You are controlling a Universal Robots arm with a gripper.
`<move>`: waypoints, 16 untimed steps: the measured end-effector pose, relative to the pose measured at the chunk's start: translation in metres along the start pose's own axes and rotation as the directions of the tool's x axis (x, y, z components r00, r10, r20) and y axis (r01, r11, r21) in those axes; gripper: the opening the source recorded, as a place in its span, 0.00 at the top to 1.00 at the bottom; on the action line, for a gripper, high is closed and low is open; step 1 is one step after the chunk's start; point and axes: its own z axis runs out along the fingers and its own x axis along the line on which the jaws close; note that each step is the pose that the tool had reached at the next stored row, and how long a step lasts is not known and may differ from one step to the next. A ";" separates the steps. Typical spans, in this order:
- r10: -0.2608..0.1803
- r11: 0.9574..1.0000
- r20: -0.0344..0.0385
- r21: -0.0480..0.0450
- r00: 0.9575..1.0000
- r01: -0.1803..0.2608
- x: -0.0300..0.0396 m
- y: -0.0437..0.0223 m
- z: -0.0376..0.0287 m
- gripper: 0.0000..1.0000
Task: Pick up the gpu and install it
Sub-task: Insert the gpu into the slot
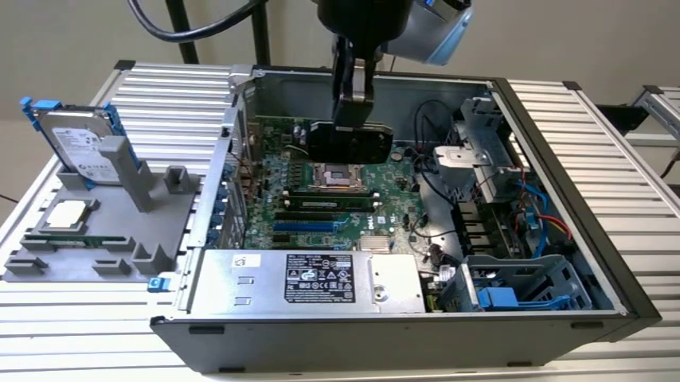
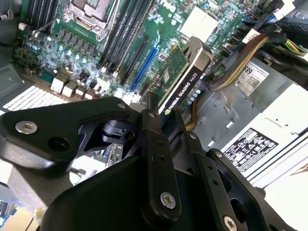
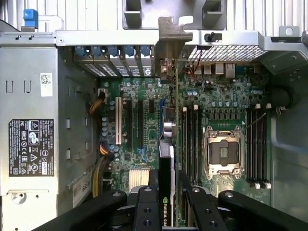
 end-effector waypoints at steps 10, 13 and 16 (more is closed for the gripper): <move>0.000 1.000 0.000 0.000 1.000 0.000 -0.0001 -0.0057 0.0050 1.00; 0.000 1.000 0.000 0.000 1.000 0.000 -0.0002 -0.0086 0.0062 1.00; 0.000 1.000 0.000 0.000 1.000 0.000 -0.0003 -0.0104 0.0065 1.00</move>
